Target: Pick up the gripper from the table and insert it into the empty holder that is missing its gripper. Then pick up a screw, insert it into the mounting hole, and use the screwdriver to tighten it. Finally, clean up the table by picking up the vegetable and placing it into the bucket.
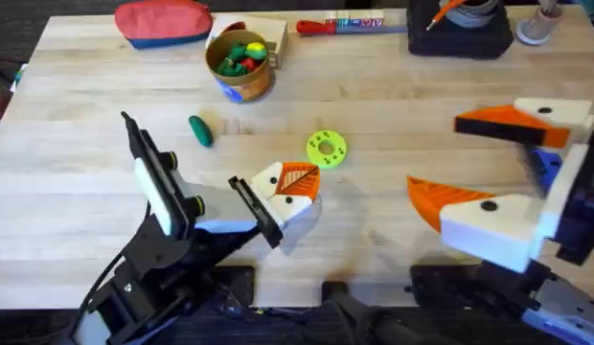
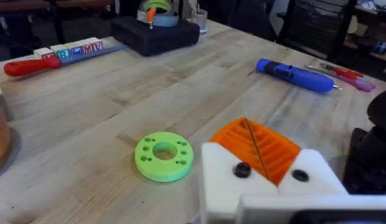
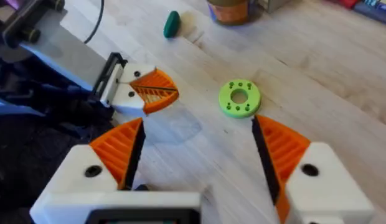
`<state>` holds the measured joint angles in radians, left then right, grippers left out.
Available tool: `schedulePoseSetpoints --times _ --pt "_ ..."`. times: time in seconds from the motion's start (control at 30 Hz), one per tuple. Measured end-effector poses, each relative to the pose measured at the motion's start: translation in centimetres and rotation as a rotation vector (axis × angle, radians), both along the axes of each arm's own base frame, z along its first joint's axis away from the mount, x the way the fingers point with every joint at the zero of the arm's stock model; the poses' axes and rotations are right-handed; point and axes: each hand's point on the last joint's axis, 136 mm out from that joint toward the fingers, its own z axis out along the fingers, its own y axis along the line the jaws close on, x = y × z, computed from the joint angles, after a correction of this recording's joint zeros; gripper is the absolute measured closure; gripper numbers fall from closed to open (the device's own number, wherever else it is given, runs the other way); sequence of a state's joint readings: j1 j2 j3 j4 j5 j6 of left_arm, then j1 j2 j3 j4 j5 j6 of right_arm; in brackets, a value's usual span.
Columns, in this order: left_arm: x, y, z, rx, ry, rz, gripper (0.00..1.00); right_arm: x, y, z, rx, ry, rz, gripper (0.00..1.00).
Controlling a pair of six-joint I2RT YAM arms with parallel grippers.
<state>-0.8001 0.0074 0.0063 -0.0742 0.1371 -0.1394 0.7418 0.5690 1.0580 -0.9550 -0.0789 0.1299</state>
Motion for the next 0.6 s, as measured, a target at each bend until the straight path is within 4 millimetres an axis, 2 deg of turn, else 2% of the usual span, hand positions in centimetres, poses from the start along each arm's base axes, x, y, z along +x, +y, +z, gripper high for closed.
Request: schedulePoseSetpoints --times 0.33,0.43,0.47,0.6 --pt "0.0 0.0 0.0 0.000 0.000 0.000 0.992 -1.1 -1.7 -2.8 -0.104 0.095 -0.026 0.010" --pt "0.0 0.0 0.0 0.000 0.000 0.000 0.992 -0.7 -2.9 -3.9 -0.153 0.115 -0.099 0.010" --pt "0.0 0.0 0.0 0.000 0.000 0.000 0.992 0.3 -4.2 -5.1 -0.205 0.116 -0.186 0.010" --pt "0.0 0.0 0.0 0.000 0.000 -0.001 0.992 1.6 -6.3 -6.6 -0.274 0.112 -0.324 0.011"
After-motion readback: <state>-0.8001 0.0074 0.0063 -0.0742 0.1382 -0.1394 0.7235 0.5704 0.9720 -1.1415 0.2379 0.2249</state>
